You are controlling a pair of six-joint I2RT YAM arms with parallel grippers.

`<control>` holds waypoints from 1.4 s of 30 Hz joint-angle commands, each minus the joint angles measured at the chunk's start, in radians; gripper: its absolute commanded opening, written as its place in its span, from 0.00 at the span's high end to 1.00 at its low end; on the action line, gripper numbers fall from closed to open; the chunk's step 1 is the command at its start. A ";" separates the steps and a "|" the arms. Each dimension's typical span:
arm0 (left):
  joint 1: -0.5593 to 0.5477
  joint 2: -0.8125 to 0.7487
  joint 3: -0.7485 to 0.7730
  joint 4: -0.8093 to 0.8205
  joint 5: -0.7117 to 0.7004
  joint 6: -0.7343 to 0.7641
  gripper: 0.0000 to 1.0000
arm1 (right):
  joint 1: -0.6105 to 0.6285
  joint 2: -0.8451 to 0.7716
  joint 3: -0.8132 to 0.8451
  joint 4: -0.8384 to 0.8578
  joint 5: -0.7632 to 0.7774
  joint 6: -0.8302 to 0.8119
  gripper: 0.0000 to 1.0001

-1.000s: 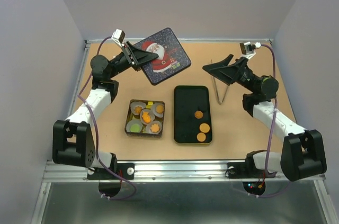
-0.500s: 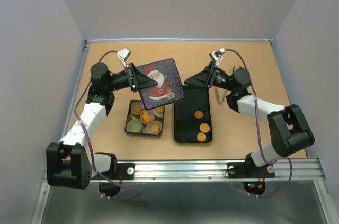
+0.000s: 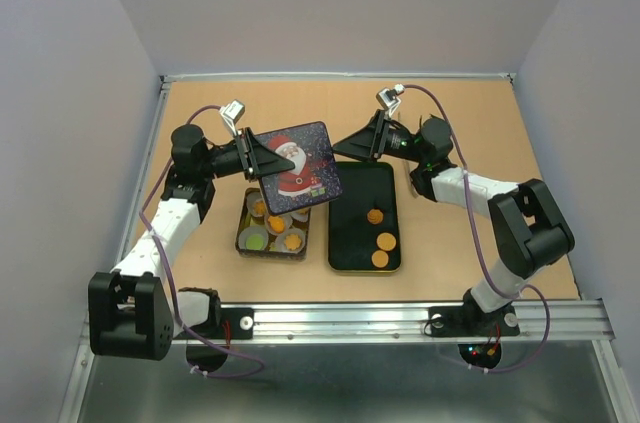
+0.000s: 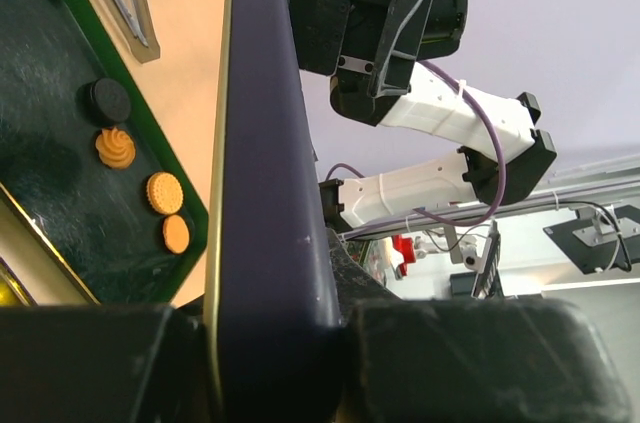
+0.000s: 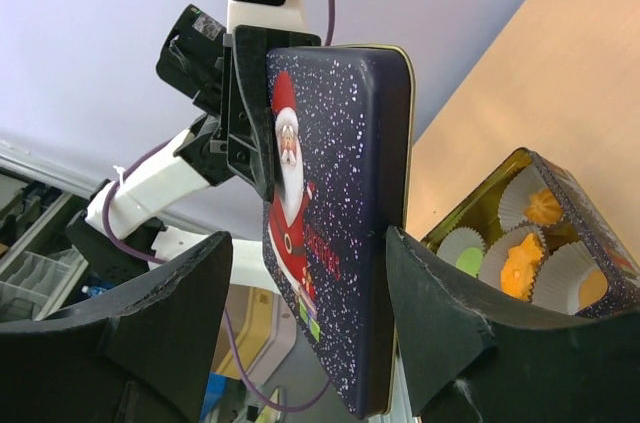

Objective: Pack the cookies

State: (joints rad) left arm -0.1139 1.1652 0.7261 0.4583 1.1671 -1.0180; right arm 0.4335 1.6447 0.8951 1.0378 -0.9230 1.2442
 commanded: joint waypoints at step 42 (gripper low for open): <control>-0.007 -0.042 0.160 -0.204 0.003 0.200 1.00 | 0.027 -0.128 0.103 -0.429 0.024 -0.367 0.38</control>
State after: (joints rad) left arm -0.1200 1.1301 0.8364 0.1970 1.1439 -0.8139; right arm 0.4400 1.5005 0.9646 0.5907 -0.8974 0.8890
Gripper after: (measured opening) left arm 0.231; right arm 0.627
